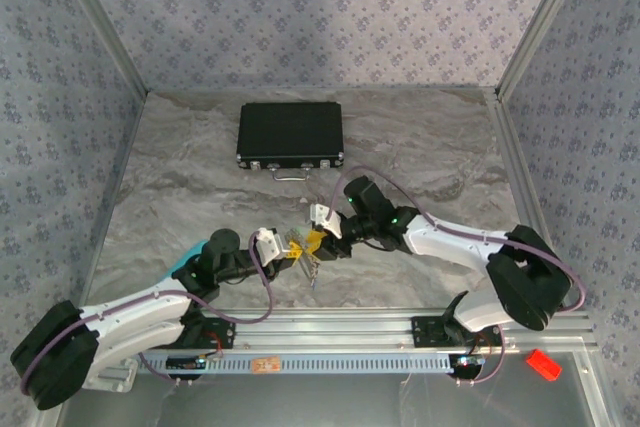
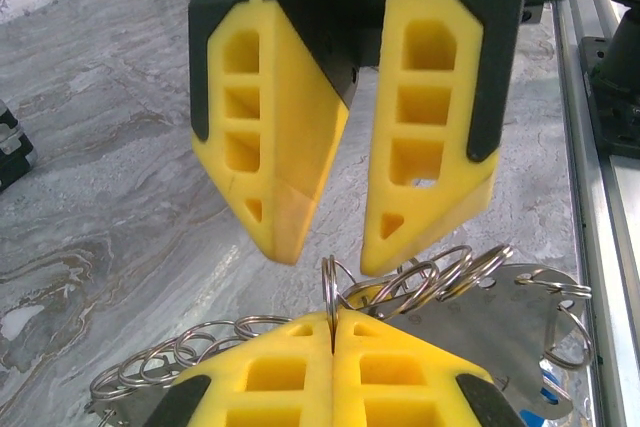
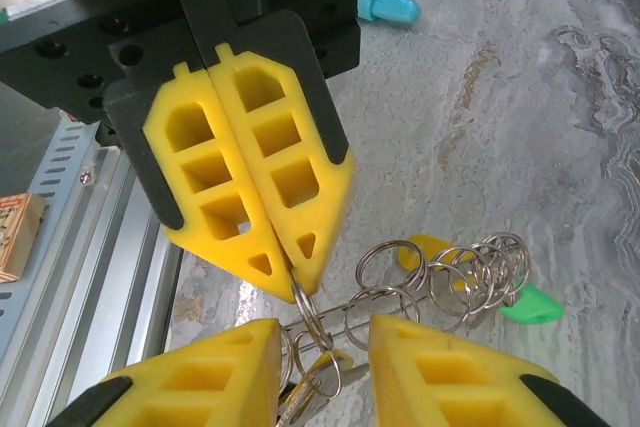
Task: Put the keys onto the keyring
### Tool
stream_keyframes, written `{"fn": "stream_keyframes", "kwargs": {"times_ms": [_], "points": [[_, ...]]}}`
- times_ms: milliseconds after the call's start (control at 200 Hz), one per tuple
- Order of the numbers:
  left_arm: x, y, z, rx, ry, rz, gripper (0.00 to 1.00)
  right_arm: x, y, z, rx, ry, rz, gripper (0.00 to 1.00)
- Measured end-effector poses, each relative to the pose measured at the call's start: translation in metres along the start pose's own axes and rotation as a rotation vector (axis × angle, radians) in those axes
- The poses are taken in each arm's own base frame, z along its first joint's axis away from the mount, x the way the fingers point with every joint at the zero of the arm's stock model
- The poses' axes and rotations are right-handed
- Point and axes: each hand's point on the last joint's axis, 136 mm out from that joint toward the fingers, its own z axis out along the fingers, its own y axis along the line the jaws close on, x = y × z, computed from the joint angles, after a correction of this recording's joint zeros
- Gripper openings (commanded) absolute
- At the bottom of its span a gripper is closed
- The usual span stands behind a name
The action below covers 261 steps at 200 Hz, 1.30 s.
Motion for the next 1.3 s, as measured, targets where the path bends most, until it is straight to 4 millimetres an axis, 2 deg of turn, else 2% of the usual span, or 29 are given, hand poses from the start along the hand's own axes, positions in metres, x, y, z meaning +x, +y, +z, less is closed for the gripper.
{"fn": "stream_keyframes", "kwargs": {"times_ms": [110,245,295,375,480,580,715,1179,1304], "points": [[-0.001,0.000,0.000,-0.001,-0.005,0.002,0.00,0.003,0.000,0.004,-0.013,0.004,0.012,0.20],[-0.001,0.000,0.000,-0.001,-0.004,-0.003,0.00,0.005,0.001,0.005,-0.022,0.004,0.021,0.00],[-0.001,0.000,0.000,-0.002,-0.005,-0.005,0.00,0.004,0.001,0.005,-0.024,0.003,0.027,0.00],[-0.001,0.001,0.000,-0.003,-0.004,-0.005,0.14,0.005,0.001,0.005,-0.024,0.006,0.023,0.00],[0.000,0.001,-0.001,-0.008,0.000,-0.006,0.18,0.008,0.003,0.005,-0.028,0.027,0.019,0.00],[0.002,0.000,-0.002,-0.006,0.012,-0.007,0.18,0.013,0.005,0.006,-0.019,0.082,-0.002,0.00],[0.000,0.000,-0.003,-0.005,0.019,-0.003,0.18,0.007,0.009,0.008,-0.004,0.147,-0.071,0.00],[0.004,-0.001,-0.003,-0.001,0.040,-0.004,0.16,0.003,0.012,0.011,0.008,0.231,-0.158,0.00],[0.004,-0.001,-0.003,0.001,0.041,-0.001,0.08,0.004,0.012,0.013,0.010,0.246,-0.164,0.00]]}}
